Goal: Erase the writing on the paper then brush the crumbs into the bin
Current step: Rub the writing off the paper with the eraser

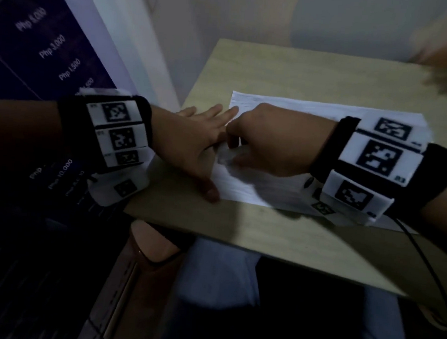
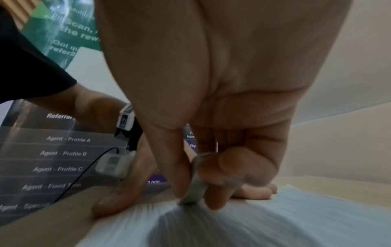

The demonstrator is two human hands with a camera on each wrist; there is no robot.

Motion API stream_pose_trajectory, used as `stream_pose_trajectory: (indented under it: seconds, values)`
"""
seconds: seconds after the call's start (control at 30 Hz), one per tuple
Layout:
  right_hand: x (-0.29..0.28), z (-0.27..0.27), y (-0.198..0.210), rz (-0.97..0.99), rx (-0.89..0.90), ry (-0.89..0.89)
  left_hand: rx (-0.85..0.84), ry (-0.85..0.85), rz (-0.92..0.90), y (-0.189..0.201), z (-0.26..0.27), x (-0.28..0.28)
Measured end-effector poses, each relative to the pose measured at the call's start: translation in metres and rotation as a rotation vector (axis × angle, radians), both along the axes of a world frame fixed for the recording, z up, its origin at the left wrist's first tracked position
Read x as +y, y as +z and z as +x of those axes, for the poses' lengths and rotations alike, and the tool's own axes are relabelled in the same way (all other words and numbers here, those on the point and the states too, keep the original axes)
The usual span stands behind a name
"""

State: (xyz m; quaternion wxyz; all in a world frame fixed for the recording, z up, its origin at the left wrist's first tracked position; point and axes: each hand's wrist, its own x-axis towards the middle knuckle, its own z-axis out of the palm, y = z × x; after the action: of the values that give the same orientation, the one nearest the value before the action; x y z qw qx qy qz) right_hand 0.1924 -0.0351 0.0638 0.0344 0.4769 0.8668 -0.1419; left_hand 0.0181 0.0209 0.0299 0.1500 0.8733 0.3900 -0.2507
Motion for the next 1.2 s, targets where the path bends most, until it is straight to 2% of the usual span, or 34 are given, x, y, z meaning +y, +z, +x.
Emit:
stream_pose_trajectory:
  seconds: [0.23, 0.4, 0.53, 0.77, 0.9, 1.0, 1.07, 1.2]
  values:
    - [-0.001, 0.0, 0.002, -0.043, 0.021, 0.018, 0.047, 0.001, -0.026, 0.004, 0.001, 0.001]
    - [-0.001, -0.006, 0.001, -0.01, 0.043, -0.001, 0.002, 0.016, -0.048, 0.004, 0.0, -0.002]
    - [-0.01, -0.011, 0.001, -0.074, 0.053, 0.042, -0.01, 0.022, -0.073, 0.006, -0.001, -0.003]
    - [0.003, -0.008, -0.002, 0.024, 0.063, -0.006, -0.095, 0.0, -0.073, -0.003, -0.007, 0.005]
    - [0.001, -0.009, -0.003, -0.057, 0.079, 0.03, -0.029, 0.013, -0.09, 0.002, -0.005, 0.004]
    - [0.01, -0.005, -0.003, -0.008, 0.075, 0.004, -0.063, 0.0, -0.081, 0.006, -0.002, 0.005]
    - [0.008, -0.003, -0.007, 0.037, 0.055, 0.021, -0.029, -0.024, -0.066, 0.007, -0.001, 0.005]
    - [0.002, 0.002, -0.006, -0.046, 0.128, 0.076, 0.0, -0.088, -0.006, 0.006, -0.001, 0.007]
